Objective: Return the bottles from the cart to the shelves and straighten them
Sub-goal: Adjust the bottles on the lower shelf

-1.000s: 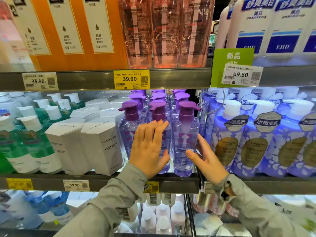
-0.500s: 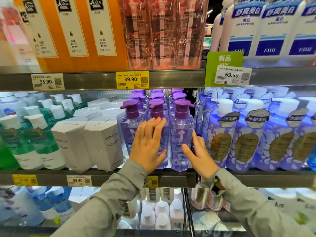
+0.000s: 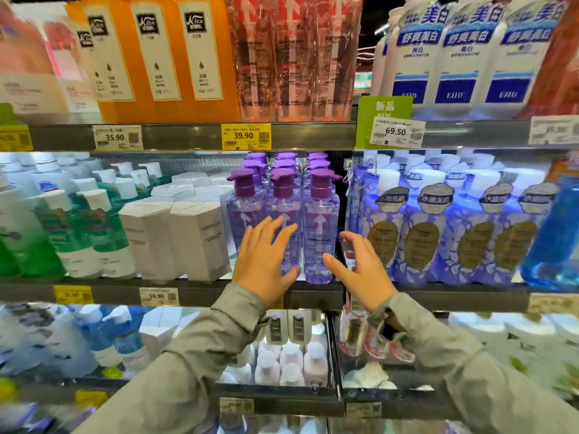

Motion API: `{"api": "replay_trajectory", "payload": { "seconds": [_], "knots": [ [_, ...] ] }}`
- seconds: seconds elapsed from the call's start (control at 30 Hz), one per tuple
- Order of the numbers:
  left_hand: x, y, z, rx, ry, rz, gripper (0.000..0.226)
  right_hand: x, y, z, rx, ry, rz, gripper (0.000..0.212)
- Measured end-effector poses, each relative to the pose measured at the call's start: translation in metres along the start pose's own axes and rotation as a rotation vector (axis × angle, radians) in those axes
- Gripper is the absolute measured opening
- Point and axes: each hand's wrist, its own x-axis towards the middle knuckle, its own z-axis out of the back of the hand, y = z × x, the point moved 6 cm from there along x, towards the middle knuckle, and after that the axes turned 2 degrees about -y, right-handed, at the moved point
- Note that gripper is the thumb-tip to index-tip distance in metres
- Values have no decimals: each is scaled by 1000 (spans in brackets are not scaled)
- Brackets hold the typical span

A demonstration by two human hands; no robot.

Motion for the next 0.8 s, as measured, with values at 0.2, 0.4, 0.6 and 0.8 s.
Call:
{"api": "replay_trajectory", "payload": {
  "seconds": [0.2, 0.4, 0.6, 0.8],
  "knots": [
    [-26, -15, 30, 7, -15, 81, 64, -25, 26, 16, -131, 80, 75, 58],
    [-44, -14, 50, -51, 64, 148, 57, -42, 57, 42, -254, 185, 157, 55],
    [-65, -13, 49, -101, 134, 171, 46, -61, 59, 37, -235, 229, 170, 45],
    [-87, 10, 46, -142, 181, 180, 45, -72, 59, 0, -167, 255, 138, 42]
  ]
}}
